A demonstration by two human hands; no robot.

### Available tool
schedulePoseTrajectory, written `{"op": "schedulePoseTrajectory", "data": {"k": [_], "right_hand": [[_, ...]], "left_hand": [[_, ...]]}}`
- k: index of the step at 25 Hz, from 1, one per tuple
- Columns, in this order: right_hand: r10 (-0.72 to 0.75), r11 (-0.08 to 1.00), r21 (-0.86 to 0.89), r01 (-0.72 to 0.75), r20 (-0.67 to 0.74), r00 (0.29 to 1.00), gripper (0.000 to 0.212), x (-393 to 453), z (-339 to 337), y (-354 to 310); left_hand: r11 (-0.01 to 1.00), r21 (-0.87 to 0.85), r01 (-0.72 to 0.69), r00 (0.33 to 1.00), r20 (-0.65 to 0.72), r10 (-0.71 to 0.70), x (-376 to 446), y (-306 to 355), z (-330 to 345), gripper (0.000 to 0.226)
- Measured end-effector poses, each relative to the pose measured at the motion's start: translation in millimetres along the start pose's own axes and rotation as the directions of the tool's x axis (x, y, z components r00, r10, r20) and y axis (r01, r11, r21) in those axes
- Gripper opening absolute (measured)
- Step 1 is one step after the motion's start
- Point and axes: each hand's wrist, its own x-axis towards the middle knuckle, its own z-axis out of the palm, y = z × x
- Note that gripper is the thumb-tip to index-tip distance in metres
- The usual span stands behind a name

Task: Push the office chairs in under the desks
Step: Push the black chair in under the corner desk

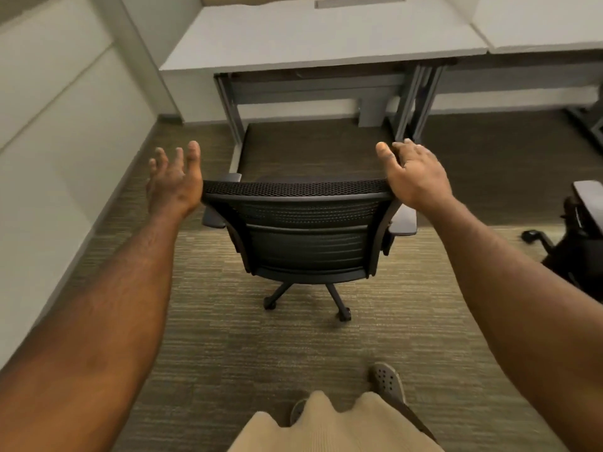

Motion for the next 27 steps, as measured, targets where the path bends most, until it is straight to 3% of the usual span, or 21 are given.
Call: {"op": "schedulePoseTrajectory", "data": {"k": [4, 7, 15, 27], "right_hand": [[-0.002, 1.000, -0.022, 0.001, -0.057, 0.998, 0.084, 12, 1, 0], [-0.006, 1.000, -0.006, 0.006, -0.044, 0.999, 0.083, 25, 1, -1], [-0.019, 1.000, -0.010, 0.018, -0.039, 0.999, 0.082, 100, 7, -5], [-0.039, 0.991, -0.124, 0.056, 0.133, 0.990, 0.087, 272, 10, 23]], "left_hand": [[0.999, -0.024, 0.040, 0.990, 0.134, -0.036, 25, -1, -8, 0.086], [0.999, -0.043, 0.032, 0.987, 0.161, -0.025, 41, 5, -7, 0.088], [1.000, -0.009, 0.018, 0.990, 0.138, -0.016, 108, 26, 14, 0.096], [0.999, -0.025, 0.029, 0.999, -0.036, -0.029, 203, 101, 66, 0.086]]}}
